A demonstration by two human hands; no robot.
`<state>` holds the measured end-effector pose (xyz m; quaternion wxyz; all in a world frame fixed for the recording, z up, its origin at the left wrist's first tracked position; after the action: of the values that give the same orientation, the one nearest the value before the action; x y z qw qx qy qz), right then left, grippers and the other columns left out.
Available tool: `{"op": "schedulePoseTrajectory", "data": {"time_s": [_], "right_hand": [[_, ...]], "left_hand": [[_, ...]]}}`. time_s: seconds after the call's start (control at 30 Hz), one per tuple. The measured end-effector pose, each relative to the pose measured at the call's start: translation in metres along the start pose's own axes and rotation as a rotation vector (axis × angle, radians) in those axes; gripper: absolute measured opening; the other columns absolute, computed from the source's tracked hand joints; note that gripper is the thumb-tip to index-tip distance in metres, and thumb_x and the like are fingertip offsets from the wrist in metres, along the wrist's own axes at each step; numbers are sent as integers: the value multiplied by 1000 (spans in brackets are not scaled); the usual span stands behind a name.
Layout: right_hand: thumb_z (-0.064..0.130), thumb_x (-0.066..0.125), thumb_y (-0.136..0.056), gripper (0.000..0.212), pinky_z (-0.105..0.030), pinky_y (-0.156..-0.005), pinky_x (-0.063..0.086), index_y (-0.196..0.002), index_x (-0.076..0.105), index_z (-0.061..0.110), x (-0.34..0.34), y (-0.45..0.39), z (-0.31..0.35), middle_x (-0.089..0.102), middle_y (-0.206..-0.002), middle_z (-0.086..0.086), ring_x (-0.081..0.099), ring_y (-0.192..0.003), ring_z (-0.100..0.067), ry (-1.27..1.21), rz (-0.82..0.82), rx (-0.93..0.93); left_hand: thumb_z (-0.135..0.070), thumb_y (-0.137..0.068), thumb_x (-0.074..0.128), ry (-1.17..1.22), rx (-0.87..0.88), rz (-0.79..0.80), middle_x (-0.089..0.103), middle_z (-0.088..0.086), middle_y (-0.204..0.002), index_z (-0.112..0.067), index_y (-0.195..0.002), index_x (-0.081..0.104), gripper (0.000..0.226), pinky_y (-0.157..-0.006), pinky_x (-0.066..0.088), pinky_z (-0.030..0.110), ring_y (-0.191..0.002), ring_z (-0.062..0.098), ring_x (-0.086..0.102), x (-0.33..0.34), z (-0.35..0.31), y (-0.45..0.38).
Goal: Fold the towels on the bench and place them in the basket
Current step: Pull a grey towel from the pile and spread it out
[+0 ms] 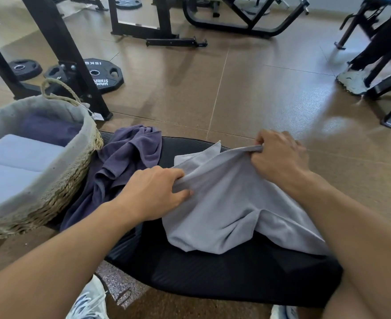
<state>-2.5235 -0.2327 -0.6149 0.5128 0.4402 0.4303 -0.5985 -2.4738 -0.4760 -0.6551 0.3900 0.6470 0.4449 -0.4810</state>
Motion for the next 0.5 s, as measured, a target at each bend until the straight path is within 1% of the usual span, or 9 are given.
{"op": "schedulePoseTrajectory", "data": {"time_s": [0.1, 0.17, 0.2, 0.23, 0.27, 0.33, 0.37, 0.4, 0.5], "right_hand": [[19, 54, -82, 4, -37, -81, 35, -83, 54, 23, -2, 0, 4, 54, -77, 7, 54, -91, -27, -60, -41, -49], [25, 61, -85, 7, -36, -71, 42, -81, 56, 23, 6, 5, 13, 59, -75, 8, 56, -83, -25, -256, 69, -90], [31, 68, -86, 12, -36, -70, 44, -82, 59, 24, 12, 10, 20, 62, -77, 9, 58, -81, -22, -345, 164, -126], [39, 74, -84, 18, -34, -72, 47, -88, 62, 27, 19, 18, 28, 65, -81, 10, 61, -83, -18, -375, 273, -181], [49, 77, -80, 30, -33, -78, 50, -100, 64, 31, 27, 28, 36, 69, -92, 10, 63, -89, -15, -343, 380, -235], [65, 76, -74, 63, -36, -94, 50, -128, 58, 41, 44, 45, 46, 68, -120, 9, 63, -109, -16, -167, 536, -316], [69, 73, -73, 70, -38, -98, 49, -136, 53, 44, 51, 51, 49, 65, -128, 9, 61, -116, -19, -81, 567, -345], [69, 70, -76, 67, -40, -97, 50, -136, 53, 45, 55, 54, 51, 64, -127, 9, 61, -116, -20, -28, 563, -374], [50, 65, -87, 28, -39, -82, 53, -113, 67, 42, 54, 50, 57, 66, -102, 10, 64, -103, -21, -8, 446, -437]], "left_hand": [[-46, -98, 49, 4, -39, -26, 69, 2, -93, -24, -91, 50, 24, -72, 48, 40, -92, 34, 64, 1, 11, -3], [-43, -98, 47, 40, -70, -45, 68, 2, -92, -24, -93, 49, 20, -71, 48, 41, -90, 35, 64, 3, 18, -4], [-44, -98, 46, 53, -77, -56, 68, 2, -91, -24, -92, 48, 21, -70, 46, 41, -90, 36, 64, 4, 19, -4], [-46, -99, 46, 59, -74, -71, 68, 2, -90, -24, -91, 47, 24, -69, 45, 41, -90, 36, 64, 4, 18, -4], [-48, -99, 46, 70, -60, -83, 68, 2, -90, -24, -90, 47, 26, -69, 45, 41, -89, 36, 63, 3, 16, -3], [-48, -99, 48, 128, -13, -76, 68, 0, -89, -25, -91, 50, 24, -71, 47, 42, -89, 33, 62, 0, 8, -1], [-47, -99, 50, 178, 17, -63, 67, -3, -87, -26, -92, 52, 22, -72, 48, 43, -87, 30, 61, -1, 4, 0], [-46, -98, 51, 222, 44, -49, 65, -5, -85, -27, -93, 54, 20, -74, 49, 43, -85, 28, 60, -1, 0, 1], [-52, -96, 52, 243, 77, -7, 64, -7, -80, -27, -92, 58, 25, -73, 51, 41, -79, 20, 60, 3, -4, 2]]}}
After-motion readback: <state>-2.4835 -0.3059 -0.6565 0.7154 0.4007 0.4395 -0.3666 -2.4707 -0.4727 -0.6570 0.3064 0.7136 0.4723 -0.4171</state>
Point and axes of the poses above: each hand's wrist, its own y-axis away from the middle knuckle, its own x-axis out of the palm, z = x × y, the point moved 6 cm from there along -y, towards the middle knuckle
